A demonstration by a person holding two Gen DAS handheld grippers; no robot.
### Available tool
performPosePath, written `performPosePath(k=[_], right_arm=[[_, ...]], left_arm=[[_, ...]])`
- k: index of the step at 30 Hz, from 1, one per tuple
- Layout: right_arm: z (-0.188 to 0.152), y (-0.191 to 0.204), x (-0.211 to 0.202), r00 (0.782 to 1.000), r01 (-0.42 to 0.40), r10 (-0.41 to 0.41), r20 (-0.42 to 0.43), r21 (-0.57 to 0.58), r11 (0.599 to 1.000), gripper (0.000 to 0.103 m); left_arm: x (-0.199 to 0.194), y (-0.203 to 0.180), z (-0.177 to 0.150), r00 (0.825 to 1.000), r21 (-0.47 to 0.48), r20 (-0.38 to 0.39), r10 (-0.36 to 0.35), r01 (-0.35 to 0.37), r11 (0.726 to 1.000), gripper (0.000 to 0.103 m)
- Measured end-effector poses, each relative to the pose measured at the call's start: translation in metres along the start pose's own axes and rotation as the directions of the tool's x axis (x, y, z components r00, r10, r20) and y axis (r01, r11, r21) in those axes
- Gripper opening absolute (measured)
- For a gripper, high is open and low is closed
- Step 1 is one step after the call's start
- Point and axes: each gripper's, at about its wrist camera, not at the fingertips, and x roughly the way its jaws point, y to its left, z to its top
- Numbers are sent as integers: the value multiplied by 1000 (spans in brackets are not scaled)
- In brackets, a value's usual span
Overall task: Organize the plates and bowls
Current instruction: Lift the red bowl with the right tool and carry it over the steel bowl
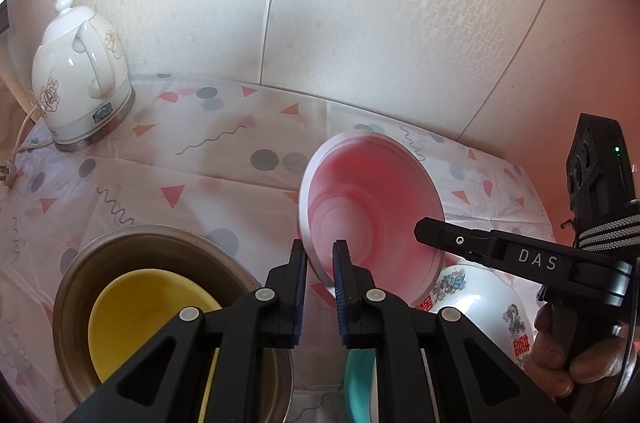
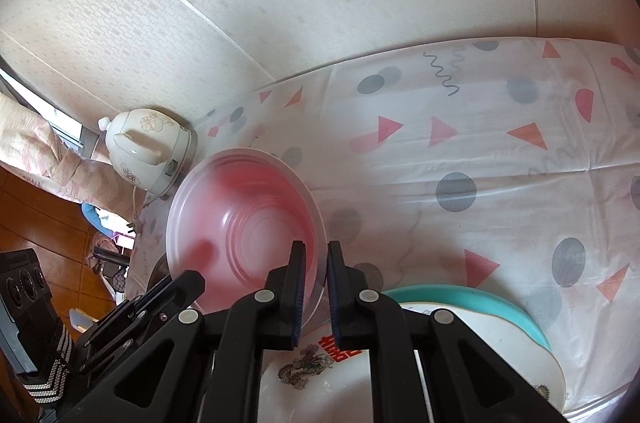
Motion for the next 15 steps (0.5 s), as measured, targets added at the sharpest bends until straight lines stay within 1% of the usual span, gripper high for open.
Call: performPosePath(k=[7,15], right_arm=[[-4,8,-7,1000,2,-2,9,-15,1000,11],[-10,22,-15,1000,4,-3,19,-42,999,11]], left_arm=[[-14,3,-5,1000,4,23,-8,8,1000,13],[-30,8,-11,999,-12,44,-13,14,1000,13]])
